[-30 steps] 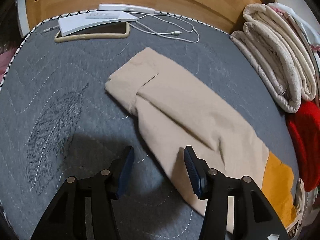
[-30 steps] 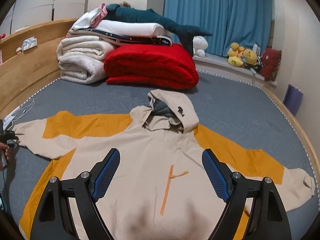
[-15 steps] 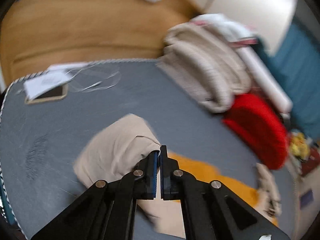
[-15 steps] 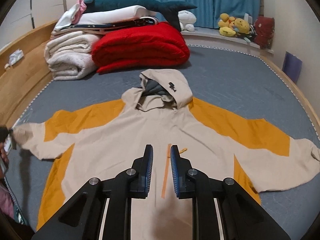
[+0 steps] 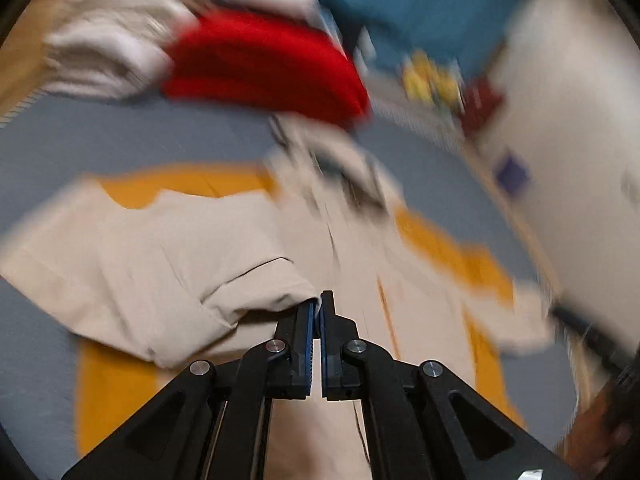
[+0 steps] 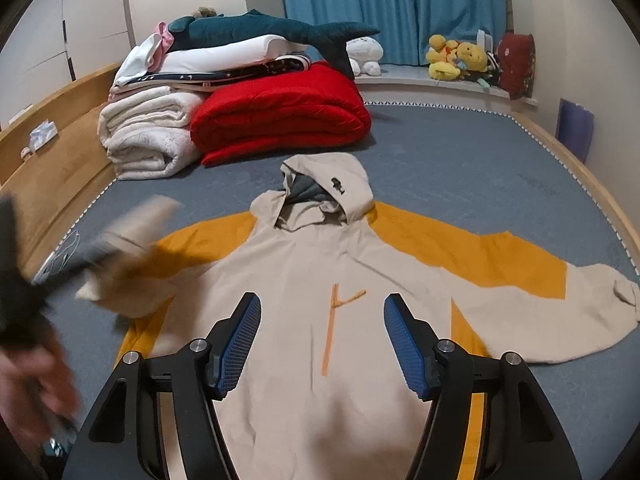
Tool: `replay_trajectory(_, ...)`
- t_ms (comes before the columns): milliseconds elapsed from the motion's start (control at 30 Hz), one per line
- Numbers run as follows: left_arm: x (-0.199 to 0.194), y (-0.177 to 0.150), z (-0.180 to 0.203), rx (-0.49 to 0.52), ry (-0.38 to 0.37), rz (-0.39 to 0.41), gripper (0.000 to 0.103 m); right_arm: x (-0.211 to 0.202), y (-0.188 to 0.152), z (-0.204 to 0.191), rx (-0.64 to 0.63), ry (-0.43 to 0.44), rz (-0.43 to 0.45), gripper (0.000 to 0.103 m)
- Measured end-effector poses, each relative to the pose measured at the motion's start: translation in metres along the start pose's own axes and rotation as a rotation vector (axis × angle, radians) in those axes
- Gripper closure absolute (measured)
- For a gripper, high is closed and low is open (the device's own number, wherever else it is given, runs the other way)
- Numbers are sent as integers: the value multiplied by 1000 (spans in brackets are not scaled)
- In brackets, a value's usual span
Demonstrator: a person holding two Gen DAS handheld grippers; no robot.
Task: Fold large clothes
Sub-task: 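Fold the held sleeve across the jacket body and open the left tool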
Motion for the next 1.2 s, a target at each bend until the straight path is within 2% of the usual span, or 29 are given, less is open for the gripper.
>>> replay_trajectory(33,15,-5,0,-5,3,-64,99,1,-2,2,1,-2,-3,53)
replay_trajectory(100,30,-13,-11,-94,-19,-165,97,9,-5,6,17,0,-30,80)
replay_trajectory(133,28,-12,-18,-138,-34,-170,96,12,-5,8,33,10,-40,82)
replay_trajectory(200,12,-4,-34,-182,-50,-135,94,20,-6,10,50,16,-51,82)
replay_trajectory(267,-4,3,-45,-194,-61,-100,86,30,-7,6,38,14,-59,82)
replay_trajectory(333,-13,6,-58,-204,-91,-83,66,41,-9,1,48,50,-81,81)
replay_trajectory(400,-1,4,-66,-224,-129,-141,60,52,-13,-6,43,83,-104,76)
replay_trajectory(500,22,-1,-74,-284,-209,-261,60,67,-22,-22,9,118,-118,68)
replay_trajectory(533,26,-2,-74,-280,-206,-298,60,72,-26,-28,-7,123,-125,67)
replay_trajectory(567,20,1,-74,-265,-179,-292,60,80,-31,-34,-17,127,-145,67)
replay_trajectory(700,-25,32,-81,-182,-106,-113,60,99,-39,-50,-29,158,-188,67)
replay_trajectory(733,-40,38,-89,-163,-48,-44,60,102,-40,-55,-39,170,-193,67)
replay_trajectory(800,-52,40,-106,-173,73,15,60,107,-42,-67,-67,195,-199,67)
replay_trajectory(900,-61,39,-131,-235,160,48,60,115,-51,-91,-139,230,-211,67)
replay_trajectory(1100,-79,43,-150,-271,251,109,60,141,-82,-147,-352,246,-247,67)
replay_trajectory(1200,-70,50,-153,-275,268,113,60,155,-94,-160,-401,247,-278,67)
Point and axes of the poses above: each gripper's, at about its wrist camera, not at the fingertips, and x roughly the way its jaws point, z to its right, y to its top, the point moved 1 cm from there along x, roughly the way its jaws point, and after that the axes turned 1 degree about x, right-handed, at the moved point
